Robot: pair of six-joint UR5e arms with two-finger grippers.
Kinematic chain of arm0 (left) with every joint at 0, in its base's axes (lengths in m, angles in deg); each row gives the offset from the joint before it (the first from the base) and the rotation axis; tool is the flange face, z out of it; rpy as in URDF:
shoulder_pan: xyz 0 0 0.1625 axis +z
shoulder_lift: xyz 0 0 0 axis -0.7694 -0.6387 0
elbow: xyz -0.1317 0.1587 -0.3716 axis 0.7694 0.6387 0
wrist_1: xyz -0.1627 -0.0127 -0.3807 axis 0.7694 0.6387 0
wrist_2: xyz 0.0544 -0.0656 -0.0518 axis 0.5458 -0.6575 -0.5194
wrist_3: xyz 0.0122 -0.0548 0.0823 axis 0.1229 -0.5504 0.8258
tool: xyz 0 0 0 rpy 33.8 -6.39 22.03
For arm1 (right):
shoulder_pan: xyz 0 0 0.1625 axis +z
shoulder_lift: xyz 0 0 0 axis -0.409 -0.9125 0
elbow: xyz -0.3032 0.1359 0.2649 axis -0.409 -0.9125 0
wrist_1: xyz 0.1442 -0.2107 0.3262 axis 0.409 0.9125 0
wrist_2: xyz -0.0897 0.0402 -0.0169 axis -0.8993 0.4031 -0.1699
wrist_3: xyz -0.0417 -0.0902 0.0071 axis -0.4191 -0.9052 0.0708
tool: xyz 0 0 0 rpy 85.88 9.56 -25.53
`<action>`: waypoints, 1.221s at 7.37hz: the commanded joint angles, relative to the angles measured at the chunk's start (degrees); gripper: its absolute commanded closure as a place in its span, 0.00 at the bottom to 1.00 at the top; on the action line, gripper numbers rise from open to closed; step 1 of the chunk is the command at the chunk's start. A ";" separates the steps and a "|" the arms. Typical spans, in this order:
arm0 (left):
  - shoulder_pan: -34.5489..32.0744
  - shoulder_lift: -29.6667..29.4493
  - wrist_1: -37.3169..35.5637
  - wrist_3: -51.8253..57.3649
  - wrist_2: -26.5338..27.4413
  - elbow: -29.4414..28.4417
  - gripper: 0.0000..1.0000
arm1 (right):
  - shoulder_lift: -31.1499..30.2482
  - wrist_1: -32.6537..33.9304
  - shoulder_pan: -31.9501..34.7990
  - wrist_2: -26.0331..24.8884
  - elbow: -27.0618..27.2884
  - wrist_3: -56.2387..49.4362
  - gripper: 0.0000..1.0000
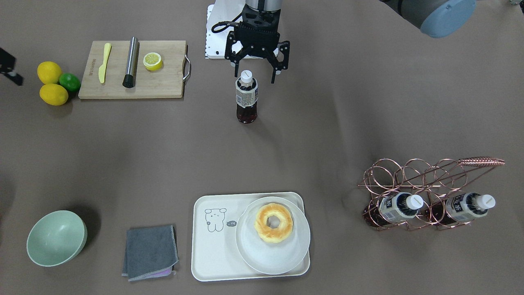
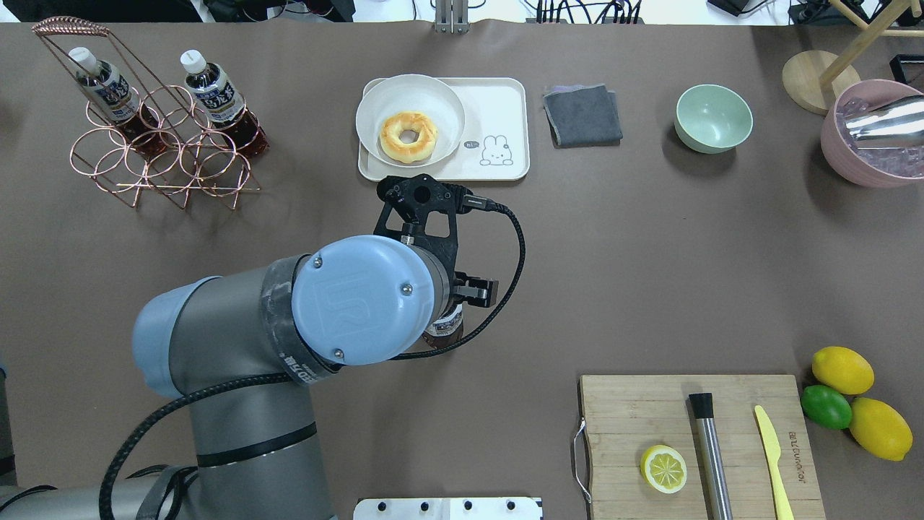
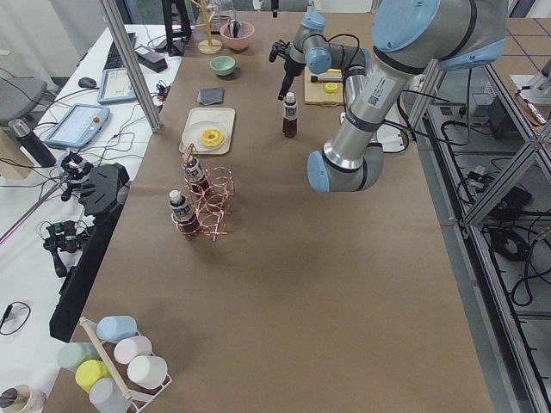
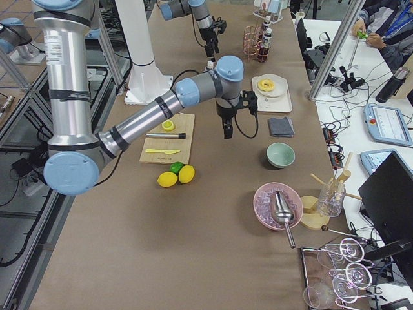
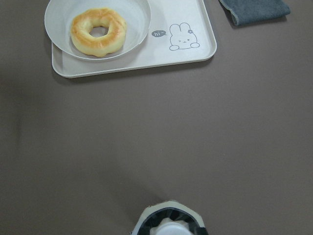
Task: Place tea on tray
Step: 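Carry the bottle toward the table center and set it upright, opening the left gripper, then draw the left arm back toward the rack while the right gripper moves over the bottle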
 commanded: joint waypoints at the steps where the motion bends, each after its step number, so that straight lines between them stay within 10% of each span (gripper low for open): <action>1: -13.64 11.97 10.67 9.17 -14.60 0.05 0.03 | 17.01 0.26 -23.07 -11.41 1.16 33.35 0.00; 5: -25.87 26.68 17.15 12.87 -24.65 4.60 0.03 | 42.62 12.37 -42.38 -26.10 -4.71 49.27 0.00; 9: -30.55 33.30 17.15 16.92 -27.75 8.74 0.03 | 45.47 12.14 -47.24 -32.36 -11.14 48.66 0.02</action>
